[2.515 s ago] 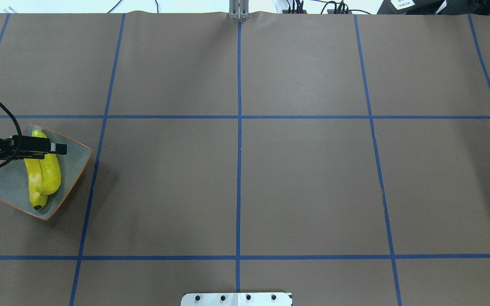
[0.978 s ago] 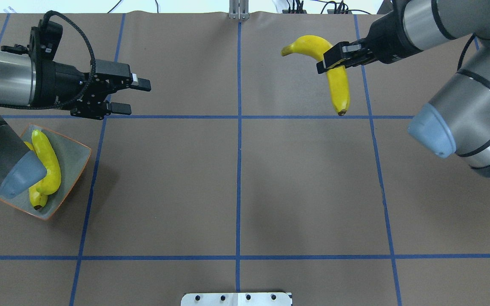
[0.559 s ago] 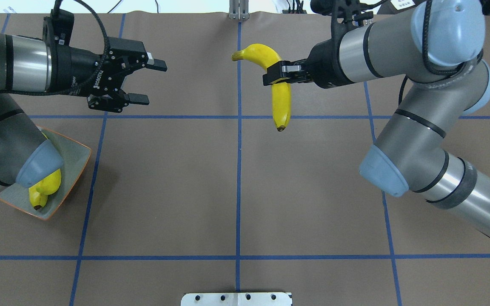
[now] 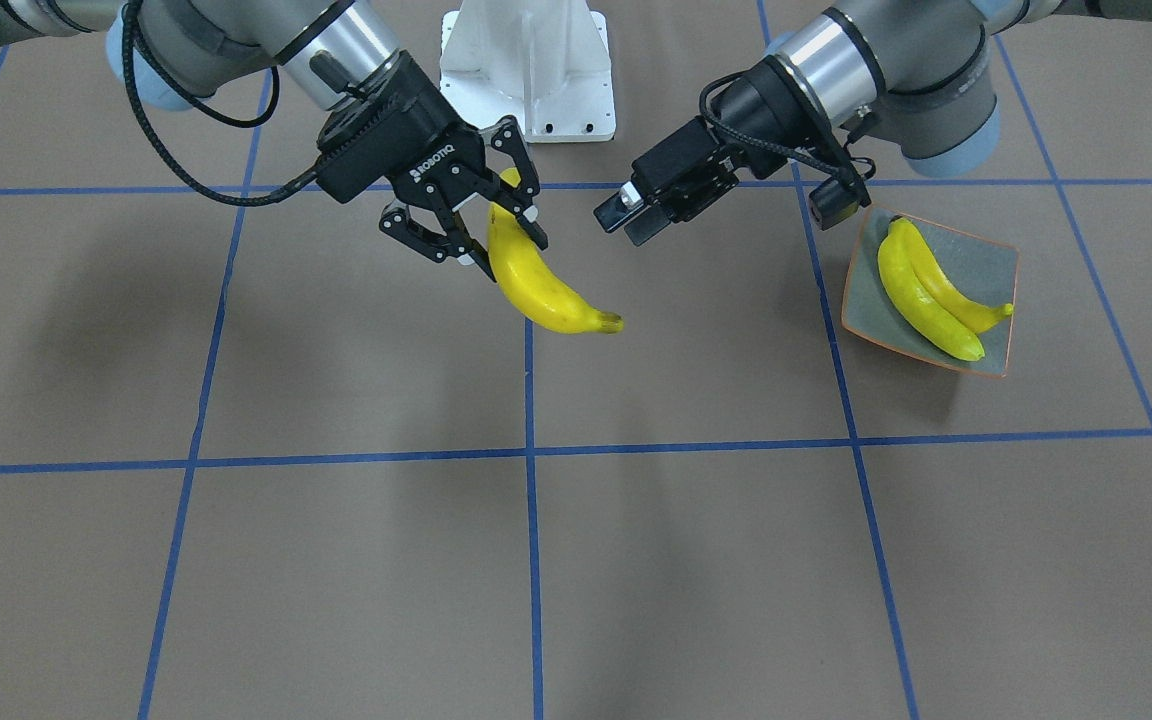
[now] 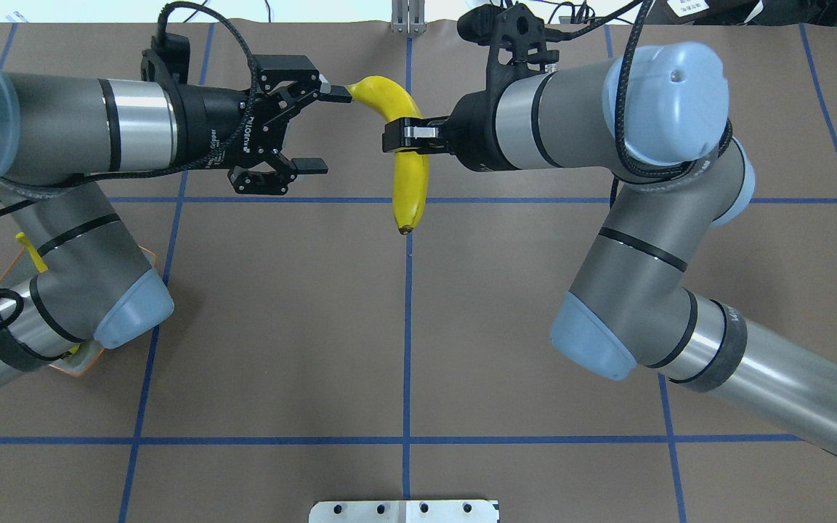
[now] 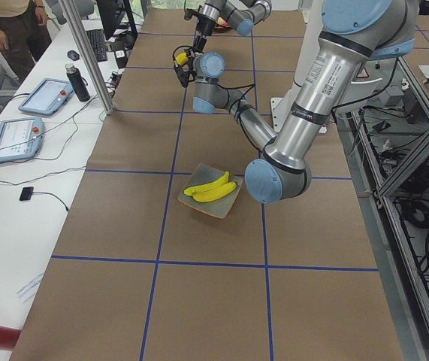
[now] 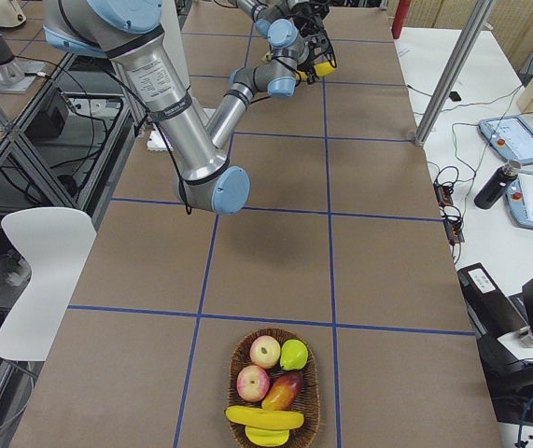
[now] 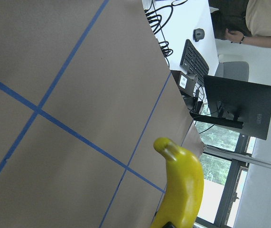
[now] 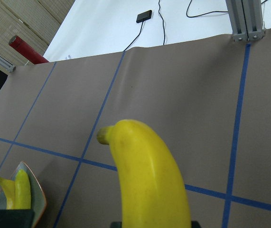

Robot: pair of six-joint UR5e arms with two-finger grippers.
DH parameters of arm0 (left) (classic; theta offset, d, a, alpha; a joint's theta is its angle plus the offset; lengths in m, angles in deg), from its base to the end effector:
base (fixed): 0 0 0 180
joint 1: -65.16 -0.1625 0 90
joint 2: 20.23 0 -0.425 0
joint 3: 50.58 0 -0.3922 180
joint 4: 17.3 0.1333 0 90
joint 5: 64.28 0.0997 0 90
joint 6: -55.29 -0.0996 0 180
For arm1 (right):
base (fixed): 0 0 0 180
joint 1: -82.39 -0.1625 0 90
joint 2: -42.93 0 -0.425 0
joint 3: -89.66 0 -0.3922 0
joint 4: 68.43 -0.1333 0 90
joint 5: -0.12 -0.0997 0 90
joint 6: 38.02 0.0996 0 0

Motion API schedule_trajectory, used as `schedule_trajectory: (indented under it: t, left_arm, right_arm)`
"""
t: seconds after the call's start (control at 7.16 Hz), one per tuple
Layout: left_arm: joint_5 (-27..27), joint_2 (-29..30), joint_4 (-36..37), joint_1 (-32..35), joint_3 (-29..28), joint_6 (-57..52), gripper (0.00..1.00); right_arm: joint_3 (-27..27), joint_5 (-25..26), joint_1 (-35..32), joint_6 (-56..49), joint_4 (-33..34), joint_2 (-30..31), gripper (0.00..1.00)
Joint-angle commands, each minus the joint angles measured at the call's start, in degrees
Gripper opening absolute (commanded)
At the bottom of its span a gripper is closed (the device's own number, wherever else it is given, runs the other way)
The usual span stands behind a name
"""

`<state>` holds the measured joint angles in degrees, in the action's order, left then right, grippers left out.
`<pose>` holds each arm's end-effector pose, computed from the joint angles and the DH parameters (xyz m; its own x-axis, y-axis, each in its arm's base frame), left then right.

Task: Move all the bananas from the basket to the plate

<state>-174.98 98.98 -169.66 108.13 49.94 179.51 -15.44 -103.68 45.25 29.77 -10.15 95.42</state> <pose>0.3570 -0.4666 0.1658 -0.3431 -0.3994 -0.8502 0.2319 0.8411 -0.4887 -0.4146 -0.4514 0.0984 0.2230 -0.2916 0.9302 -0.3379 0.8719 0.3543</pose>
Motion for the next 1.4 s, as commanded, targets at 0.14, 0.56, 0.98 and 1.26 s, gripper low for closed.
schedule_trajectory:
  t: [0.14, 0.56, 0.98, 1.26]
  left_arm:
    - [1.3, 0.7, 0.0, -0.7, -0.8, 0.2, 1.0]
    - [1.4, 0.4, -0.1, -0.9, -0.9, 0.0, 0.73]
    - [1.4, -0.1, -0.9, -0.9, -0.9, -0.3, 0.0]
    - [1.4, -0.1, -1.0, -0.9, -0.8, -0.1, 0.0]
  right_arm:
    - [-0.3, 3.7, 5.0, 2.4, -2.5, -1.6, 0.0]
    - [-0.7, 3.9, 5.8, 2.9, -3.3, -1.5, 0.0]
    - [-0.7, 3.9, 5.7, 2.8, -3.3, -1.4, 0.02]
    - [-0.6, 6.2, 5.8, 3.5, -3.3, -0.5, 1.0]
